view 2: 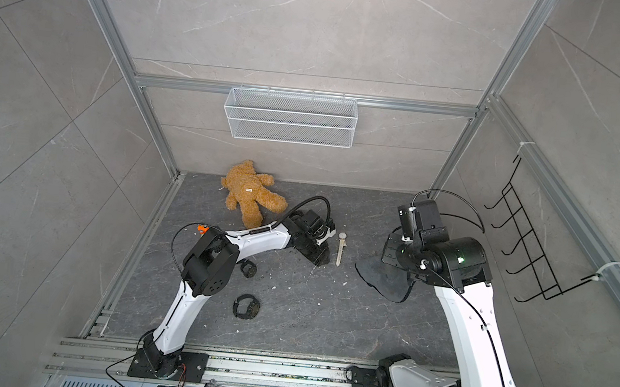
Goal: Wipe the watch dial
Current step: Place the watch at the center of the board, then pick up the watch at the center of the board.
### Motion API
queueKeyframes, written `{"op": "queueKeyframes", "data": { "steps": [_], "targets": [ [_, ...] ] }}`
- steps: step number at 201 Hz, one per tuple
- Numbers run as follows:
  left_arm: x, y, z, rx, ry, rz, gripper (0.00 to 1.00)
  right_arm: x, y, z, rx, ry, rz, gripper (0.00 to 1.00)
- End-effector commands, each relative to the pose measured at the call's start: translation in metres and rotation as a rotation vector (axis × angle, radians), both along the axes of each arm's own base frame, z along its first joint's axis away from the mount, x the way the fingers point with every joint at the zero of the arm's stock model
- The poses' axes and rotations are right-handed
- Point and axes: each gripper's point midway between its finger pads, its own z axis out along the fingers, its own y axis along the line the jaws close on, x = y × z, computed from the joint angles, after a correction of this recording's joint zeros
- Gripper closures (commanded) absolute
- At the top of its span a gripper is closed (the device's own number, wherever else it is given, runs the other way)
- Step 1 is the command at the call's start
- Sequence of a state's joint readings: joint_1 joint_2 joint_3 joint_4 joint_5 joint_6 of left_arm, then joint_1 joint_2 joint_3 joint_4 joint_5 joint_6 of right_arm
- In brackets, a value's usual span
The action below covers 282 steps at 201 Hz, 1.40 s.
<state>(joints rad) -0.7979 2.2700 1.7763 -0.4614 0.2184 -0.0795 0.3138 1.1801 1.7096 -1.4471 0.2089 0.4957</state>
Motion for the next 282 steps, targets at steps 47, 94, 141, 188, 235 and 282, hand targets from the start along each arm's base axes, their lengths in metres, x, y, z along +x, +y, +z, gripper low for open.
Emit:
{"op": "queueKeyframes", "data": {
  "steps": [47, 94, 141, 188, 235, 282],
  "targets": [
    [0.005, 0.014, 0.106, -0.104, -0.184, 0.062, 0.4, 0.009, 0.015, -0.015, 0.036, 0.025, 0.065, 1.0],
    [-0.037, 0.101, 0.115, 0.015, -0.161, 0.213, 0.48, 0.02, 0.054, -0.051, 0.182, 0.09, 0.176, 1.0],
    [-0.088, 0.197, 0.087, 0.143, -0.04, 0.367, 0.5, 0.034, 0.073, -0.064, 0.234, 0.109, 0.248, 1.0],
    [-0.104, 0.234, 0.063, 0.184, 0.092, 0.451, 0.43, 0.043, 0.081, -0.065, 0.238, 0.101, 0.29, 1.0],
    [-0.087, 0.239, 0.046, 0.179, 0.118, 0.479, 0.4, 0.04, 0.079, -0.064, 0.224, 0.092, 0.307, 1.0],
    [-0.065, 0.239, 0.015, 0.186, 0.134, 0.42, 0.41, 0.031, 0.072, -0.059, 0.204, 0.074, 0.299, 1.0]
  ]
}}
